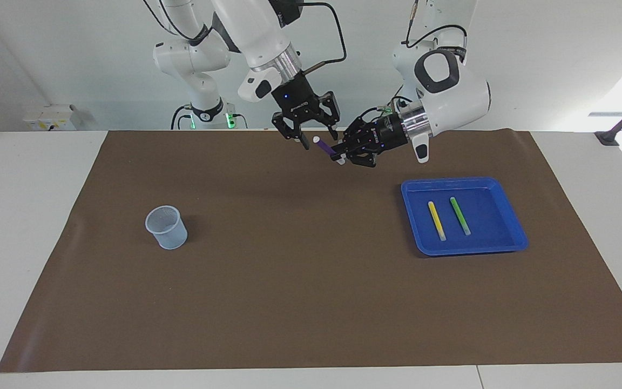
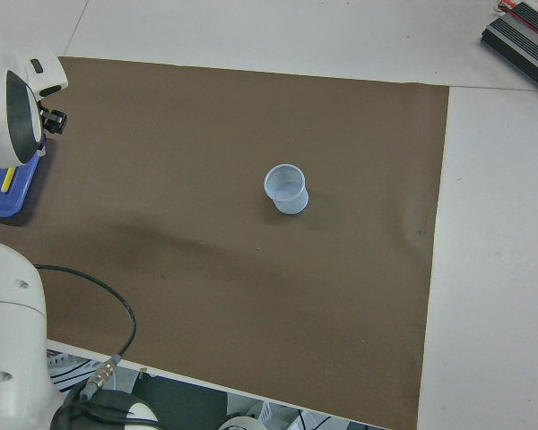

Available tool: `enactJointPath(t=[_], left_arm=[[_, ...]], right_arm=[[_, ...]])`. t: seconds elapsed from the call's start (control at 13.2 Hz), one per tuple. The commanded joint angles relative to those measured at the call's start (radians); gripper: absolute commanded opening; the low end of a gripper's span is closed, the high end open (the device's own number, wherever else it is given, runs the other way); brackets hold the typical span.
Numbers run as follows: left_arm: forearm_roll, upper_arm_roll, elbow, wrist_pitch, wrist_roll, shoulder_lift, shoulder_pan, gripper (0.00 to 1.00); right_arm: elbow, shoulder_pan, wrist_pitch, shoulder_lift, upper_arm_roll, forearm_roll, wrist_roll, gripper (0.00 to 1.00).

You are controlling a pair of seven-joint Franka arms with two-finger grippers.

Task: Transfer and insert pens with both arms
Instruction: 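Grasp the purple pen with the right gripper and open the left gripper, then carry the purple pen to the cup while the left gripper returns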

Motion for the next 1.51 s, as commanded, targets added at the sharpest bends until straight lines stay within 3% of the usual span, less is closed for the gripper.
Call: enactJointPath(t=[0.0, 0.45, 0.53, 0.91, 1.06, 1.44], left_arm=[[-0.025, 0.009, -0.037, 0.024, -0.01, -0.036, -0.012, 0.0], [-0.036, 0.01, -0.035, 0.03, 0.004, -0.038, -0.015, 0.0], [-0.035, 0.009, -0.031, 0.053, 0.001, -0.047, -0.017, 0.99], [-0.03, 0.01, -0.034, 0.082, -0.01, -0.048, -0.008, 1.0], [-0.022, 0.015, -0.034, 0.079, -0.007, -0.047, -0.003, 1.0], [0.261, 0.014, -0.014, 0.034, -0.002, -0.035, 0.014, 1.0]], right_arm=[[-0.006, -0.008, 0.04, -0.001, 0.001, 0.003, -0.026, 0.0], [-0.006, -0.009, 0.031, -0.001, -0.005, 0.0, -0.026, 0.0], [-0.006, -0.011, 0.031, -0.001, -0.006, -0.009, -0.027, 0.0], [-0.015, -0.016, -0.013, -0.005, -0.058, -0.122, -0.055, 0.0], [-0.035, -0.017, -0.07, -0.016, -0.118, -0.155, -0.195, 0.0], [-0.162, -0.017, -0.099, -0.073, -0.284, -0.329, -0.582, 0.0]])
